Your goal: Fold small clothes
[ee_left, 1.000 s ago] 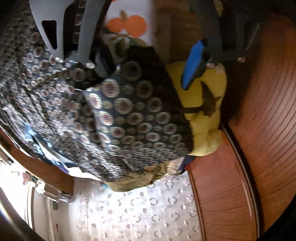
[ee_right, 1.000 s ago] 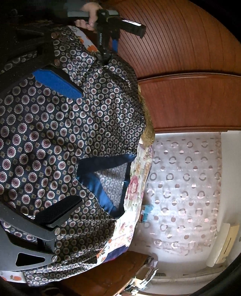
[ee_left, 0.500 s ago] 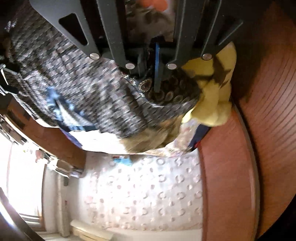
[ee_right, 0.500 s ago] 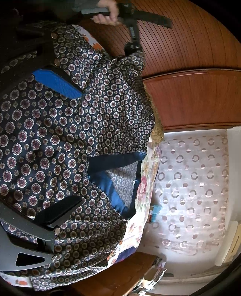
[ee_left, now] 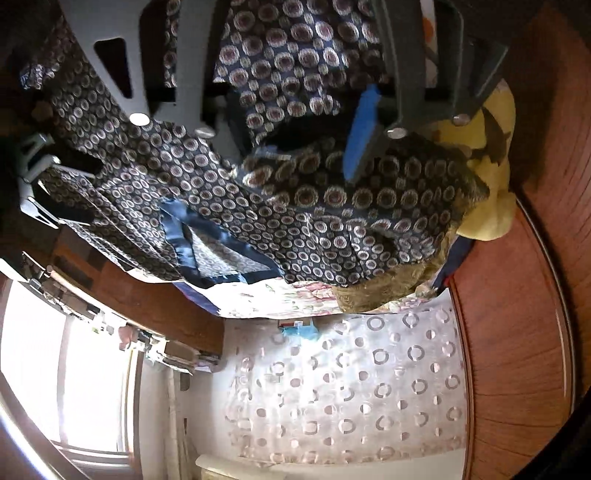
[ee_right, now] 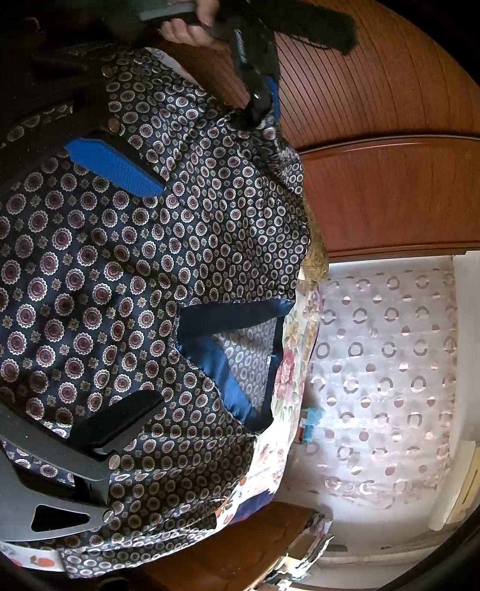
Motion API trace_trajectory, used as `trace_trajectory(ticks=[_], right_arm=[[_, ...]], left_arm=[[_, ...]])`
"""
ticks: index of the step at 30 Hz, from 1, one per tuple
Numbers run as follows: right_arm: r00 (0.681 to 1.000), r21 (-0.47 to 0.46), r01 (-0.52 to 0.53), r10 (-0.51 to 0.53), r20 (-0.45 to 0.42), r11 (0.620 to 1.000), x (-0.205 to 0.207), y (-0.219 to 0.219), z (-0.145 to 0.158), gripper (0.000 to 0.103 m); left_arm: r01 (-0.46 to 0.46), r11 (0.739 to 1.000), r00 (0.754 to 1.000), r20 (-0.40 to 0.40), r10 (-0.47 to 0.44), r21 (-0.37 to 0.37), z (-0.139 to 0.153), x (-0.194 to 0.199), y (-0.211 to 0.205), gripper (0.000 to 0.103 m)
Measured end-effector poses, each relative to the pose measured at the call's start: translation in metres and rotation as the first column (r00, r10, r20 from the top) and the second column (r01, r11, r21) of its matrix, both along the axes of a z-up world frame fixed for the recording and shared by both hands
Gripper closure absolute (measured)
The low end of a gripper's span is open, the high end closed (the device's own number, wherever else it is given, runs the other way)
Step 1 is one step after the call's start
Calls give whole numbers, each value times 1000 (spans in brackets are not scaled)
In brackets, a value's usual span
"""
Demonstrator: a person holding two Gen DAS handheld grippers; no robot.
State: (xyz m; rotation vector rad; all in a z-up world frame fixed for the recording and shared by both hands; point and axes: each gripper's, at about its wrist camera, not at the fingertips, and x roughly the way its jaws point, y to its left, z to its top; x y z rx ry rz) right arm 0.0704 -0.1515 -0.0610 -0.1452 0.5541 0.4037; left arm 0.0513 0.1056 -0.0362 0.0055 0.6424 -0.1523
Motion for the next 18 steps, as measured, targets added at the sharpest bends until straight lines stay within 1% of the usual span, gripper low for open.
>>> trace_trajectory(ticks=[2,5,9,12,15,18], right_arm=[[1000,-6,-4,4,1,1000,0,3,2,0],[1000,-19,-18,18,7,1000,3,10,8,0],[998,-9,-68,68,18,998,12,20,21,0],[991,7,-133,133,35,991,19,38,33,1],[979,13,-201,200,40,980,29,60,39,7],[960,6,-279,278,41,960,40,91,41,13]], left_arm=[[-11,1000,1000,17,12,-9,3,-8,4,33],[-31,999,998,50,32,-24,10,-23,12,26],[-88,995,991,93,92,-44,17,-44,27,26],[-137,989,983,117,141,-48,19,-56,39,25],[-183,982,974,129,188,-46,19,-63,52,26],[-212,975,967,132,218,-62,18,-68,65,26]])
